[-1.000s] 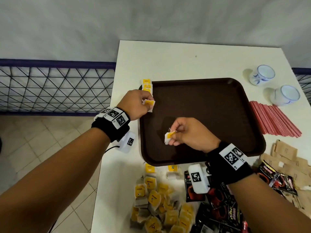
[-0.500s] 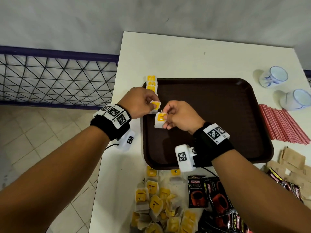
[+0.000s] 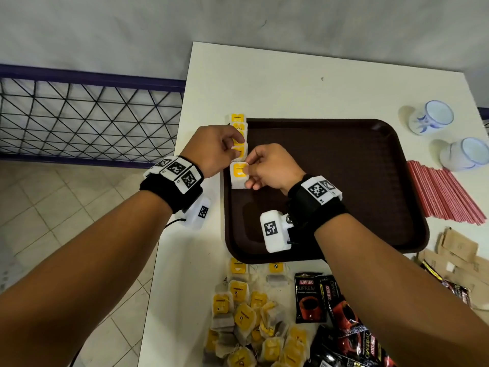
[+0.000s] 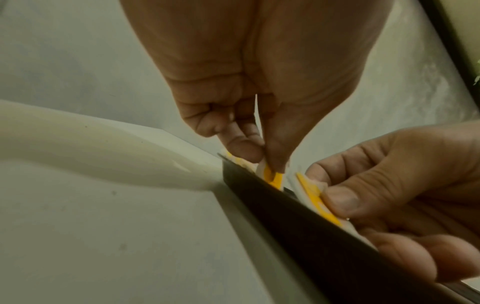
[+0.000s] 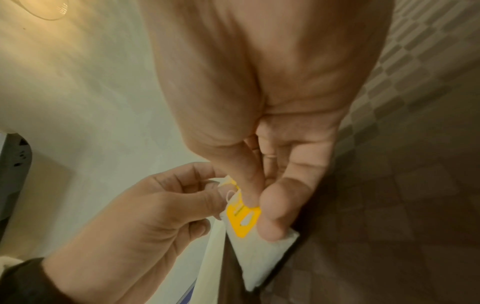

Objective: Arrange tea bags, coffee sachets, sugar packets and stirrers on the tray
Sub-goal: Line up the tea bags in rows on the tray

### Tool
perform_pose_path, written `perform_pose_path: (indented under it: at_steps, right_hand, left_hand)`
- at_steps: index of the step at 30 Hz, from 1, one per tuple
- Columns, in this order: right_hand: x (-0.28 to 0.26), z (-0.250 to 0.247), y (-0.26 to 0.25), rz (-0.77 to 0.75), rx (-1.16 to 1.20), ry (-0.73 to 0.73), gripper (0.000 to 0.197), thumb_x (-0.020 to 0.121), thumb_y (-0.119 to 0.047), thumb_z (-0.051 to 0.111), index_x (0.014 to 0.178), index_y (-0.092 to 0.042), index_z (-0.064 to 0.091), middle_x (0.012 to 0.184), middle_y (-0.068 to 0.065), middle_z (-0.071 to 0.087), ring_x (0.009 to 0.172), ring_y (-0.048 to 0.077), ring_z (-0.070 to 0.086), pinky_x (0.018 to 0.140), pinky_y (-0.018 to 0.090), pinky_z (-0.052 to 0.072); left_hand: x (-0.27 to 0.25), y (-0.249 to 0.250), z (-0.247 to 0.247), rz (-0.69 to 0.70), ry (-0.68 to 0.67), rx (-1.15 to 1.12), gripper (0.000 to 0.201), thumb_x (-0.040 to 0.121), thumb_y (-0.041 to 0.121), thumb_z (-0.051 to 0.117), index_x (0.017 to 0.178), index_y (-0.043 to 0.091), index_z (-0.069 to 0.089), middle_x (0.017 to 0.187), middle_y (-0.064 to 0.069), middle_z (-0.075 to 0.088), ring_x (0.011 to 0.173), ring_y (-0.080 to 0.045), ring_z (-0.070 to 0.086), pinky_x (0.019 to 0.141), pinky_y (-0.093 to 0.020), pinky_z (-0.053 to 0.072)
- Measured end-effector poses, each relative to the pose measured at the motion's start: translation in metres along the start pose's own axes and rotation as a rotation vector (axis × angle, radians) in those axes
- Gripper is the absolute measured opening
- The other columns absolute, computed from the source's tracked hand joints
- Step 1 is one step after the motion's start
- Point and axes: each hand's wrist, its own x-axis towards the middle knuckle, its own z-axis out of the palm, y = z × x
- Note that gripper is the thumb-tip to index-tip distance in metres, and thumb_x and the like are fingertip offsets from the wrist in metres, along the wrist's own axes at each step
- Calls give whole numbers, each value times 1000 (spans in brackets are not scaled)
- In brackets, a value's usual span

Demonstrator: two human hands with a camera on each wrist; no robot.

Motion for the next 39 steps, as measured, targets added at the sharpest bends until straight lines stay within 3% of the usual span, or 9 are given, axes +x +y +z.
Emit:
perform_pose_path:
  at_steps: [5, 12, 18, 21, 24, 28, 33, 39]
  right_hand:
    - [0, -3, -1, -1, 29, -2, 10, 91, 8, 62, 90, -2, 58, 70, 14, 60, 48, 15, 66, 45, 23, 52]
    - [9, 0, 2, 41, 51, 77, 13, 89, 6, 63, 85, -5, 57, 70, 16, 63, 50, 20, 67, 47, 27, 54]
    - [15, 6, 5, 71, 21, 154, 15, 89, 3, 64, 86, -9, 54, 64, 14, 65, 54, 26, 69, 54, 33, 56]
    - [16, 9, 6, 66, 7, 212, 21, 88, 2, 66, 91, -13, 51, 65, 13, 66, 56, 26, 70, 58, 37, 60]
    - [14, 11, 6, 56, -25, 240, 19, 89, -1, 66, 97, -12, 52, 68, 13, 68, 56, 24, 71, 59, 36, 62]
    - [13, 12, 4, 27, -59, 256, 17, 89, -1, 65, 86, -16, 57, 72, 14, 71, 58, 24, 73, 59, 35, 62]
    - [14, 14, 3, 20, -89, 268, 15, 88, -2, 65, 85, -16, 60, 71, 14, 72, 59, 24, 73, 63, 40, 63]
    - [13, 15, 0, 29, -141, 259, 15, 86, -3, 64, 78, -16, 61, 71, 16, 72, 61, 28, 74, 64, 45, 63]
  left_hand:
    - [3, -2, -4, -18, -6, -68, 14, 77, 17, 78, 86, 27, 72, 77, 4, 68, 66, -4, 59, 66, -20, 48]
    - [7, -6, -3, -21, 7, -37, 10, 82, 21, 73, 90, 25, 76, 85, 4, 72, 80, -11, 66, 78, -28, 54]
    - [9, -8, -2, -11, 17, -7, 9, 82, 19, 74, 91, 20, 76, 85, 1, 71, 72, -7, 60, 71, -20, 47]
    - [10, -8, -2, -29, 3, -31, 8, 81, 19, 75, 89, 20, 75, 81, 1, 70, 67, -2, 59, 67, -19, 46]
    - [10, -7, -3, -34, 4, -33, 10, 79, 18, 77, 89, 19, 74, 78, 1, 69, 67, -5, 59, 67, -20, 47]
    - [9, -6, -4, -41, 8, -39, 12, 78, 16, 78, 89, 17, 74, 78, 0, 68, 71, -11, 63, 70, -25, 52]
    - [9, -6, -3, -54, 28, 8, 12, 77, 20, 79, 87, 19, 74, 76, 5, 66, 73, -12, 63, 71, -27, 53]
    - [8, -5, -3, -90, 30, 64, 9, 78, 24, 77, 80, 25, 69, 66, 14, 57, 69, -10, 57, 67, -23, 43]
